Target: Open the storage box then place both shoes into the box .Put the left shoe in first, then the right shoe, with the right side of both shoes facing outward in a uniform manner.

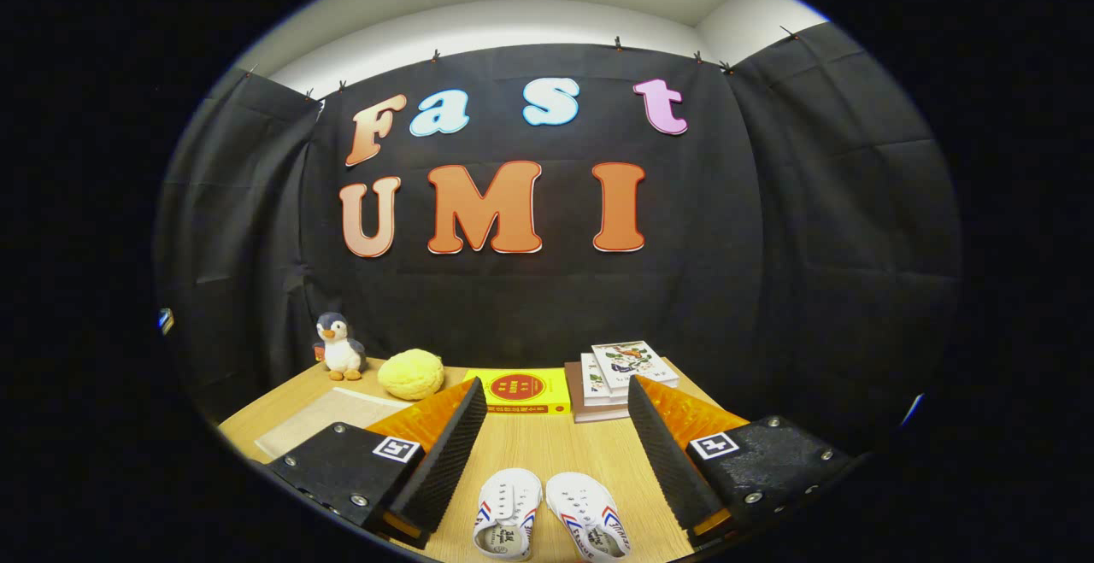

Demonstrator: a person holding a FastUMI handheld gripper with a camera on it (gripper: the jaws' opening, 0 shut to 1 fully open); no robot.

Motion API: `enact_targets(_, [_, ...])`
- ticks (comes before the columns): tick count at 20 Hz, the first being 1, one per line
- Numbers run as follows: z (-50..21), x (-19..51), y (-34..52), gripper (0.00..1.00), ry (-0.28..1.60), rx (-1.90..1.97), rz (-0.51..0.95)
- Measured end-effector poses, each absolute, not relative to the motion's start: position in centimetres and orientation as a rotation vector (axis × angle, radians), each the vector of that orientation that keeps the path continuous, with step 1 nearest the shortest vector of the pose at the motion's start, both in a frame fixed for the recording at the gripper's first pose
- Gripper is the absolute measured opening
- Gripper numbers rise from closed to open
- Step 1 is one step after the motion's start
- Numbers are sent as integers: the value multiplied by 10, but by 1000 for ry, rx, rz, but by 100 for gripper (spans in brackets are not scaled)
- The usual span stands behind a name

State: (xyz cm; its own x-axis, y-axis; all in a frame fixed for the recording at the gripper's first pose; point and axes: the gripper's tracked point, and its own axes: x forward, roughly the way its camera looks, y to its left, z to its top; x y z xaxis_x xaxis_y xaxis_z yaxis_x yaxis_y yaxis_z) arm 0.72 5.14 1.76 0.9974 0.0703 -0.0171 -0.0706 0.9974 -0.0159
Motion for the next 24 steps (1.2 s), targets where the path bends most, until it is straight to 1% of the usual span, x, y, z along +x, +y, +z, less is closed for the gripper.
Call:
enact_targets(8, [14, 12, 66, 99, 29, -39, 137])
enact_targets(13, [-1, 14, 73, 99, 72, -21, 182])
enact_targets(21, [-48, 22, 90, 99, 230, 141, 305])
enact_targets(24, [-67, 27, 90, 98, 302, 215, 324])
